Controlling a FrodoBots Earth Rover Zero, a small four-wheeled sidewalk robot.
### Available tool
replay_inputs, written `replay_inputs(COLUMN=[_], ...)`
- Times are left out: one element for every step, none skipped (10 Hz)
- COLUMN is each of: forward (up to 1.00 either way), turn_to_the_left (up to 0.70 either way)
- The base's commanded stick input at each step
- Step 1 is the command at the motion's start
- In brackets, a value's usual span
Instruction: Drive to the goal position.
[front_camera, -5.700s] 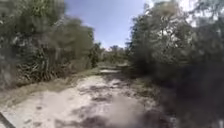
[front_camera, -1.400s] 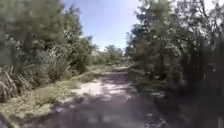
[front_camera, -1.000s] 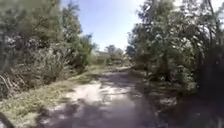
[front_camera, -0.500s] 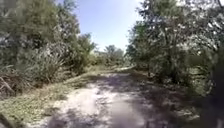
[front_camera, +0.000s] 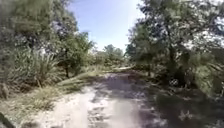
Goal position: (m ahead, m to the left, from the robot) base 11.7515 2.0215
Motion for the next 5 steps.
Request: replay_inputs(forward=[0.7, 0.7, 0.7, 0.7, 0.7], turn_to_the_left=[0.0, 0.0, 0.0, 0.0, 0.0])
